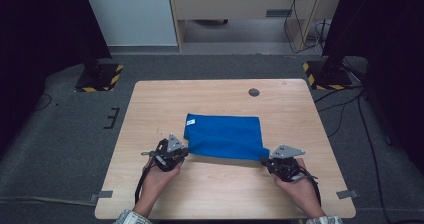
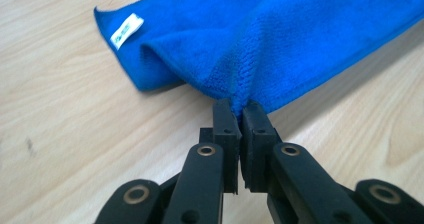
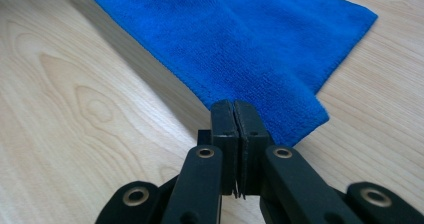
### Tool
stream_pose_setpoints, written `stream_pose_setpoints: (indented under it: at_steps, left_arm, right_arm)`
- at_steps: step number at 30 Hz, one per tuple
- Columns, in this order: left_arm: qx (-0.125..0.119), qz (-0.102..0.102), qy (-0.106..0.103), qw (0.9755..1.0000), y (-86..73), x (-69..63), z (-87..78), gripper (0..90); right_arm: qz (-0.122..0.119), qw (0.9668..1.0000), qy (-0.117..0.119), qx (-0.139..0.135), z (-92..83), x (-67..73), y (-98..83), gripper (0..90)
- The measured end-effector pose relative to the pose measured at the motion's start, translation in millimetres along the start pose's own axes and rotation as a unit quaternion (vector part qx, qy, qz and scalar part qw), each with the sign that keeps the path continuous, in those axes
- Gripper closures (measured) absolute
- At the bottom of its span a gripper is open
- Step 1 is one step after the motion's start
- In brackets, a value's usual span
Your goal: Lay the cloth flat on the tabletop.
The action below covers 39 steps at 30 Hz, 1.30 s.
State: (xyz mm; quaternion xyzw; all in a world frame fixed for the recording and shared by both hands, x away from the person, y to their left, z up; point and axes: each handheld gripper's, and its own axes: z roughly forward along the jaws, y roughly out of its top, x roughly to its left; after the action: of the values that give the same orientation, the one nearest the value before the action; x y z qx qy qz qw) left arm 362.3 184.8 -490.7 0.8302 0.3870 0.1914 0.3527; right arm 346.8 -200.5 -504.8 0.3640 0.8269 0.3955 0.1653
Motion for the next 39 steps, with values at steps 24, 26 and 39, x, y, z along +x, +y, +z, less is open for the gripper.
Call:
stream_pose_setpoints:
  at_steps: [24, 26, 39]
  left_arm:
    - [0.024, 0.010, -0.013, 0.9996, -27.3, -20.2, -23.9, 84.5]
    - [0.023, 0.004, -0.015, 0.9996, -29.8, -19.8, -27.5, 85.2]
    - [0.029, 0.001, -0.024, 0.9993, -37.9, -22.6, -40.1, 89.0]
  right_arm:
    - [-0.030, 0.9995, 0.010, 0.000, -26.7, 18.7, -10.1, 88.7]
    - [-0.034, 0.9994, 0.011, -0.002, -30.4, 21.5, -10.5, 88.6]
    - [-0.051, 0.9984, 0.022, 0.003, -39.1, 34.2, -15.4, 87.4]
